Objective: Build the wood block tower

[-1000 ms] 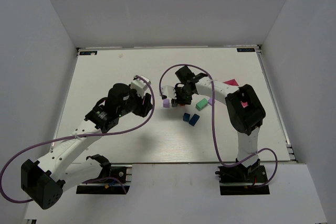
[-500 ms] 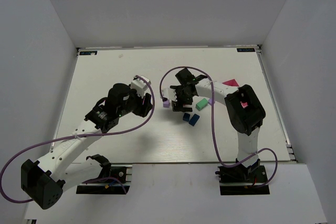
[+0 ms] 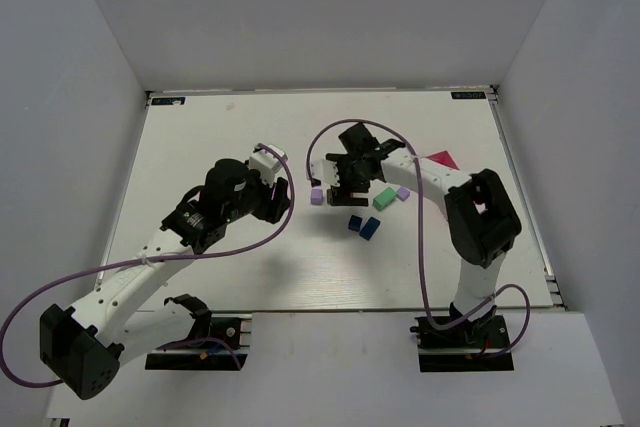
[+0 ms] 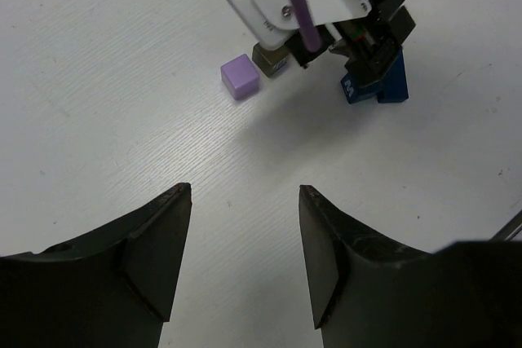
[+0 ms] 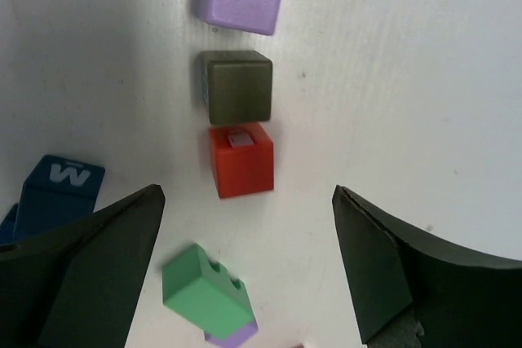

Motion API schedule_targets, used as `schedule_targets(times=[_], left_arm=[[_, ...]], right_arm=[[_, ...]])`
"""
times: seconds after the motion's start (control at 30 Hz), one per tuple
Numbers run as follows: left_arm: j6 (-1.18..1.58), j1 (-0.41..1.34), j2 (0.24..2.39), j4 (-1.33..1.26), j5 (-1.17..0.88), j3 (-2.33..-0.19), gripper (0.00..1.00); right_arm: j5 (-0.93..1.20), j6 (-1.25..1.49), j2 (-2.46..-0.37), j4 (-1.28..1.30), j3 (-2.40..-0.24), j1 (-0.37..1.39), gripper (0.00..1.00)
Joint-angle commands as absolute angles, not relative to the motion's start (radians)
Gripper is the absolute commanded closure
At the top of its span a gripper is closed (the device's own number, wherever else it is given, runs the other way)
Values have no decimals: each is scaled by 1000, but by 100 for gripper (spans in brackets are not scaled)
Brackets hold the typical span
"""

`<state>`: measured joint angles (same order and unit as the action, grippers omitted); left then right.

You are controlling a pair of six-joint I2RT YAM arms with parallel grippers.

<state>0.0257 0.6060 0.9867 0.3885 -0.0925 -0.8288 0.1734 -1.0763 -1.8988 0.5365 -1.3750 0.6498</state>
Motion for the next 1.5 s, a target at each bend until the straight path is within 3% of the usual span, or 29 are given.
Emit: schedule_targets(times=[0.0,0.13,0.17,0.2,0.27,0.3,0.37,0.47,0.6,0.63,0.7,0.8,0.87,1.0,1.23,1.47], left_arm=[[21,611,959,379,-84,-825,34],[21,611,950,368,-75,-825,43],[21,601,950,368,-75,-815,49],[44,601,950,358,-75,-815,65],[58,601,968,347,-87,-815,73],[69,601,980,347,-87,-827,83],[80,601,1040,374,-112,-877,81],[80,626,1121,396,-146,-939,66],[123,661,1290,449,-143,-1021,62],[139,673,1339,449,-131,-1034,61],[166,722,1371,449,-88,-1052,61],[207,803,1428,459,-23,-1103,52],[248,845,1456,459,41,-1127,47],[316,963,1558,468,149,-1189,36],[399,1043,1772,524,307,-1345,34],[399,1052,1856,525,368,-1417,30]], right_arm=[[143,-1072,-1773,526,-1344,643,10],[117,-1062,-1656,511,-1307,637,10],[114,-1058,-1638,462,-1287,632,10],[95,-1007,-1575,424,-1251,621,10],[61,-892,-1533,236,-1186,611,10],[26,-847,-1481,195,-1160,592,10],[-78,-613,-1456,70,-1079,584,10],[-43,-476,-1446,195,-1117,557,13],[51,-371,-1440,290,-1184,514,87],[55,-330,-1401,298,-1190,511,100],[57,-293,-1407,299,-1190,491,100],[46,-255,-1371,284,-1172,457,100],[19,-236,-1358,276,-1152,427,88],[44,-212,-1365,299,-1160,367,85],[127,-187,-1313,318,-1157,284,75],[187,-187,-1282,319,-1143,235,75]])
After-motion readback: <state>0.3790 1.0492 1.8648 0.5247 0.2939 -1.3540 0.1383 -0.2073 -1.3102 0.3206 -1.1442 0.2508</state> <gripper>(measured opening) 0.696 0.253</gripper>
